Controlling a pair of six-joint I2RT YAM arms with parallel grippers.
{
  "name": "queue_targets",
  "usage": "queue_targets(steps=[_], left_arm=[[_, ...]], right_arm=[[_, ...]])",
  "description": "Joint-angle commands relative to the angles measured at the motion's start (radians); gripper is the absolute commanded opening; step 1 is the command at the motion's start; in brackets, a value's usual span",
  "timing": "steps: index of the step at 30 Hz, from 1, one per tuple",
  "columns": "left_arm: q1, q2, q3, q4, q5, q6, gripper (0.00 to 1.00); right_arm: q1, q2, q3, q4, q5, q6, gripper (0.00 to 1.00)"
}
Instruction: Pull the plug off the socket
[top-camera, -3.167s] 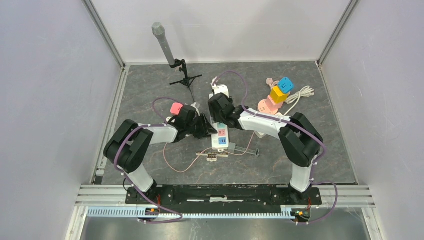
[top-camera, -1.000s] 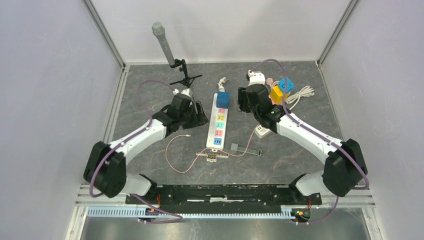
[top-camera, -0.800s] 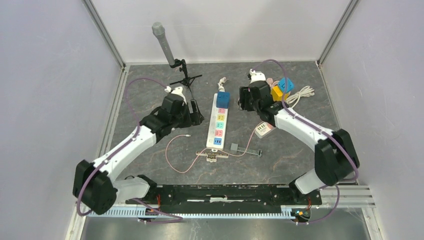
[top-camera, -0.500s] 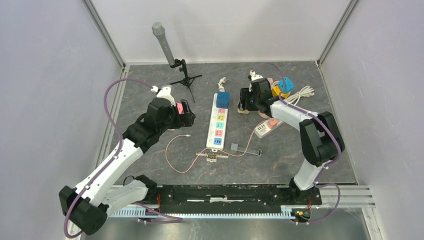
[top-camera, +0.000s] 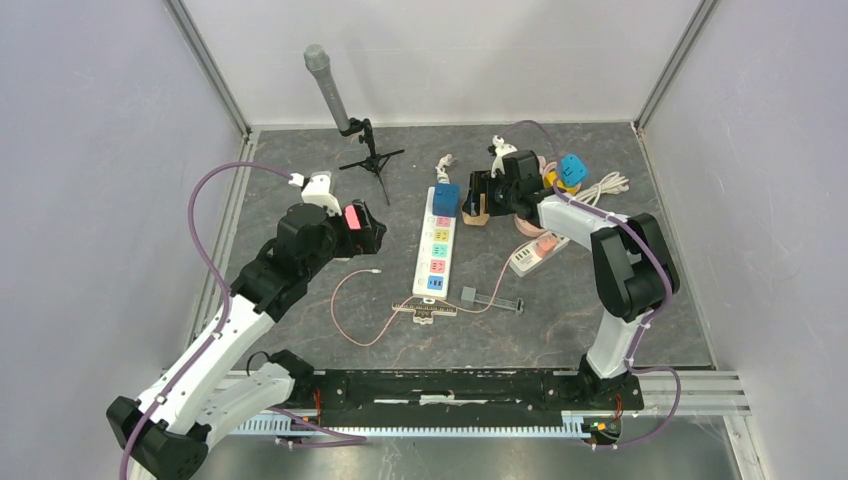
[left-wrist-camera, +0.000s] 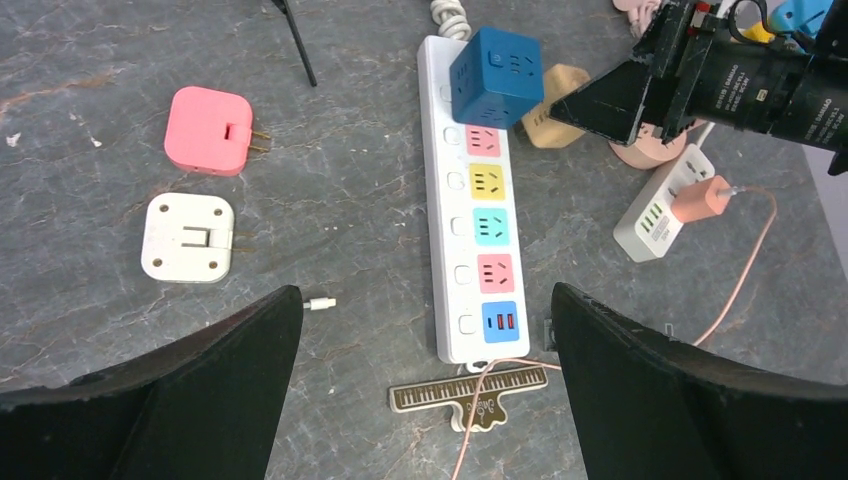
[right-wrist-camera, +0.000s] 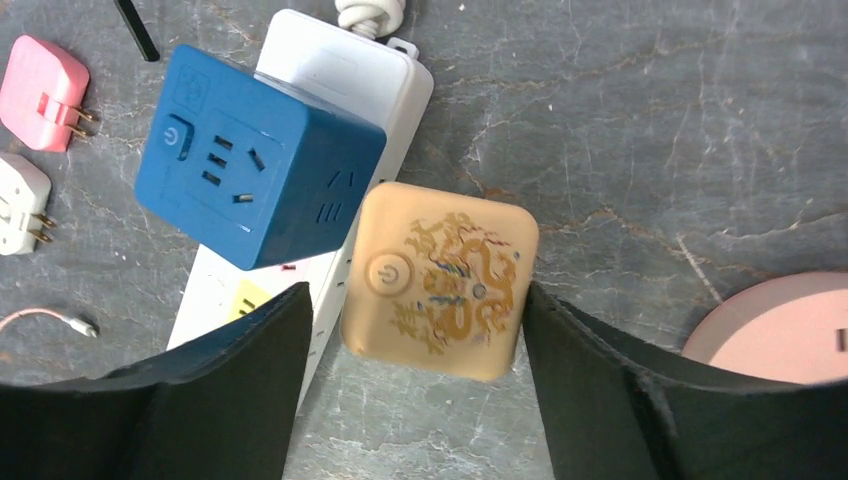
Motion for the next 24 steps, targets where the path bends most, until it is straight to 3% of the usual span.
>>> queue_targets(steps=[1,14,24], left_arm=[[0.004,-0.017,-0.009,0.063,0.058,0.029,1.00],[0.004,0.165,0.088,0.064,0.207,-0.004,1.00],[0.001,0.563,0.300,0.199,0.215,-0.024,1.00]], right_arm=[[0.000,-0.089,0.008,0.058,0.003,-0.047,0.85],[0.046,-0.244,-0.072,0.037,0.025,-0.054,0.89],[0.152,-0.384,-0.299,0.106,0.124,0.047,0.83]])
